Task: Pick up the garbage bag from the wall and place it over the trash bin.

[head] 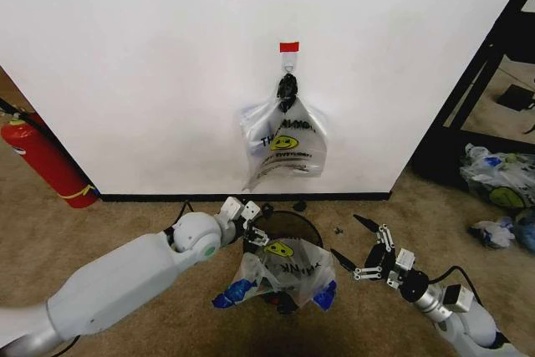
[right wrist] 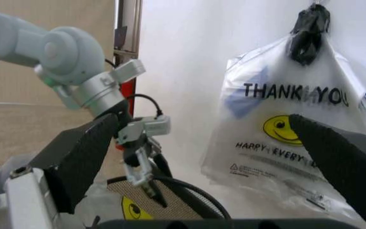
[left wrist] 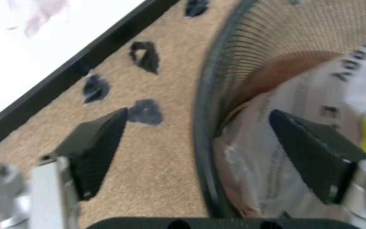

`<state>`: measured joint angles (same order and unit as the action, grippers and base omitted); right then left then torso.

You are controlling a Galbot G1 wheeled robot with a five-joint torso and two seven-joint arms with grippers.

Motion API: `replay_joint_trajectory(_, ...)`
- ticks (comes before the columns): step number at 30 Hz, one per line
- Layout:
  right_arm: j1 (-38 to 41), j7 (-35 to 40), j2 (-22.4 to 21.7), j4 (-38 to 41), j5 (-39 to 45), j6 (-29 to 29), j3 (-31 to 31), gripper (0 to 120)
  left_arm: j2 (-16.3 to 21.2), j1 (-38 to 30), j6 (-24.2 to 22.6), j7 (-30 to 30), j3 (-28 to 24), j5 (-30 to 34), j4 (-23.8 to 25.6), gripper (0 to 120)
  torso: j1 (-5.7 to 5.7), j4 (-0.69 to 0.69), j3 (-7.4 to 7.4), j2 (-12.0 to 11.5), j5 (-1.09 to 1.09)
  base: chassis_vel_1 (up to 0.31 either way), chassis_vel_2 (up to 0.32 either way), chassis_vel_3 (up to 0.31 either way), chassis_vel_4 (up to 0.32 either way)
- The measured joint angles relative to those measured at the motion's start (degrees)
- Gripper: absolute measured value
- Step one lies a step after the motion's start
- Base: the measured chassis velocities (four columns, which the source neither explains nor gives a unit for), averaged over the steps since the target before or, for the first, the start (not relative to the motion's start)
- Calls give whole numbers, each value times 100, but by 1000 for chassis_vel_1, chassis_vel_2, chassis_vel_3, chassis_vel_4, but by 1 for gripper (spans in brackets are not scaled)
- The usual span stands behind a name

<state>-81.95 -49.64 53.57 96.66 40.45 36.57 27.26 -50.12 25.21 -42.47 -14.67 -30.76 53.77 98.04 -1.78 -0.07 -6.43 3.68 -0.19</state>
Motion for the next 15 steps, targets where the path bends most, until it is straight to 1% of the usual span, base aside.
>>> replay_joint_trajectory(1, -13, -3, 2, 0, 1, 9, 8, 100, -49, -47, -29, -138, -12, 123, -30, 78, 0, 0, 0, 0, 0, 0, 0, 0, 0)
replay_joint_trajectory(2, -13, -3, 2, 0, 1, 9, 8, 100, -49, -47, -29, -138, -12, 123, -30, 78, 0, 0, 0, 0, 0, 0, 0, 0, 0)
replay_joint_trajectory(4, -42, -13, 4, -1, 10, 28, 28, 100, -184, -174, -44, -417, -49, 453, -144, 70, 0, -2, 0, 0, 0, 0, 0, 0, 0)
replay_joint_trajectory(6, -56, -16, 4, -6, 16, 36, 37, 100, -241, -227, -44, -473, -79, 537, -222, 65, 0, -3, 0, 0, 0, 0, 0, 0, 0)
replay_joint_trajectory(7, -69, -20, 2, -13, 25, 46, 45, 100, -290, -269, -41, -503, -109, 616, -292, 58, 0, -2, 0, 0, 0, 0, 0, 0, 0)
replay_joint_trajectory(8, -78, -23, 0, -18, 32, 54, 51, 100, -309, -287, -37, -526, -125, 679, -317, 55, 0, -2, 0, 0, 0, 0, 0, 0, 0)
replay_joint_trajectory(10, -83, -27, -3, -35, 46, 66, 56, 100, -343, -301, -26, -593, -155, 828, -325, 45, 0, -1, 0, 0, 0, 0, 0, 0, 0)
replay_joint_trajectory(11, -83, -27, -3, -35, 46, 66, 56, 100, -343, -301, -26, -593, -155, 828, -325, 45, 0, -1, 0, 0, 0, 0, 0, 0, 0)
replay_joint_trajectory(15, -88, -38, -5, -77, 61, 84, 56, 100, -381, -268, -5, -830, -189, 1103, -296, 27, 0, -1, 0, 0, 0, 0, 0, 0, 0)
